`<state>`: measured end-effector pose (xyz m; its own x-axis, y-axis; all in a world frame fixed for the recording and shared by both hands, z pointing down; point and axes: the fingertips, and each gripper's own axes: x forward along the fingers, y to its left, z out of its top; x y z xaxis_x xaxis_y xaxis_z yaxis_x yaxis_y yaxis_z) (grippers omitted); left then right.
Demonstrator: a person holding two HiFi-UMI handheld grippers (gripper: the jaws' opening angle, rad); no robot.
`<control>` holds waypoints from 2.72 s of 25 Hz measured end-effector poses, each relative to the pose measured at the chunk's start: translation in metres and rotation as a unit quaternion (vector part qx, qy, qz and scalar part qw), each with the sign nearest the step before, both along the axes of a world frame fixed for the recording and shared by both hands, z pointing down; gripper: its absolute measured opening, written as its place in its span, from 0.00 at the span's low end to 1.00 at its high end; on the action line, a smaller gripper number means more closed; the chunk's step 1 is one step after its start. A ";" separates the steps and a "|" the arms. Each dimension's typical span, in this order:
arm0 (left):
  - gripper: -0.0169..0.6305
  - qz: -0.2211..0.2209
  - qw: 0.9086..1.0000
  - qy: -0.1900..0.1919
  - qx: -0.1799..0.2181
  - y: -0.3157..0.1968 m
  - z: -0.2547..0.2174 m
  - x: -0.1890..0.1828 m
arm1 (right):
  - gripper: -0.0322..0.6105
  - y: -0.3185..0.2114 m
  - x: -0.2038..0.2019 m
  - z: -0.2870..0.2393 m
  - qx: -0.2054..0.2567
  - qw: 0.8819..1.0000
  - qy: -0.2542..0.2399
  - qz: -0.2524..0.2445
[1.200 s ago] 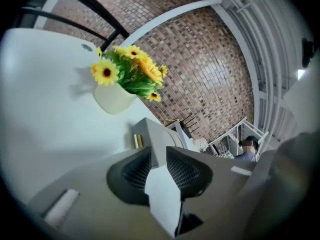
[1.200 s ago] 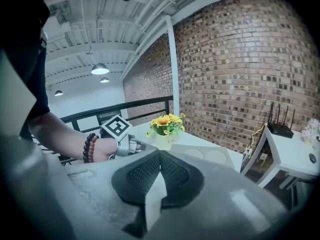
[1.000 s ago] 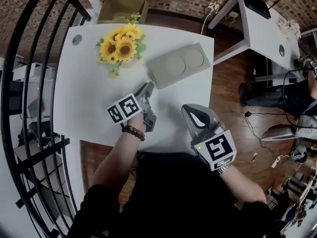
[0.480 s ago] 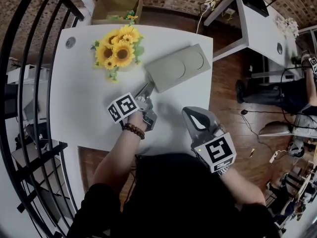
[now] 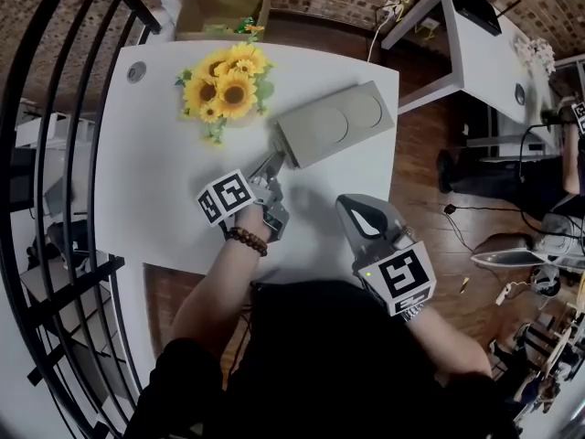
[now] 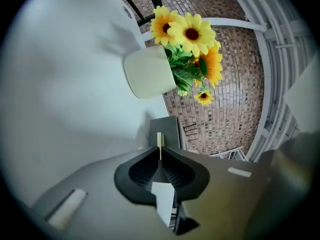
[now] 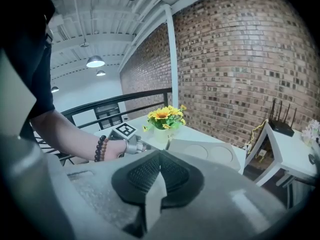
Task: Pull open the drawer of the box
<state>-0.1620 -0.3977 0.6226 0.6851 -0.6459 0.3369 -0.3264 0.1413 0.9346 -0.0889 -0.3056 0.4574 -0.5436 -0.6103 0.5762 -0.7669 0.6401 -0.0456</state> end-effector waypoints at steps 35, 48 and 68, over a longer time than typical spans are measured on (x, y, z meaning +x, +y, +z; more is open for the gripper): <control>0.10 -0.120 0.989 -0.080 -0.022 0.045 0.007 -0.133 | 0.03 0.014 -0.051 -0.020 0.031 0.997 -0.012 -0.067; 0.12 -0.147 0.973 -0.178 0.011 0.067 -0.021 -0.152 | 0.03 0.032 -0.037 -0.031 0.048 0.996 -0.029 -0.070; 0.05 -0.028 0.892 -0.385 0.236 0.175 -0.167 -0.004 | 0.03 0.125 0.042 -0.076 0.115 0.981 -0.097 -0.119</control>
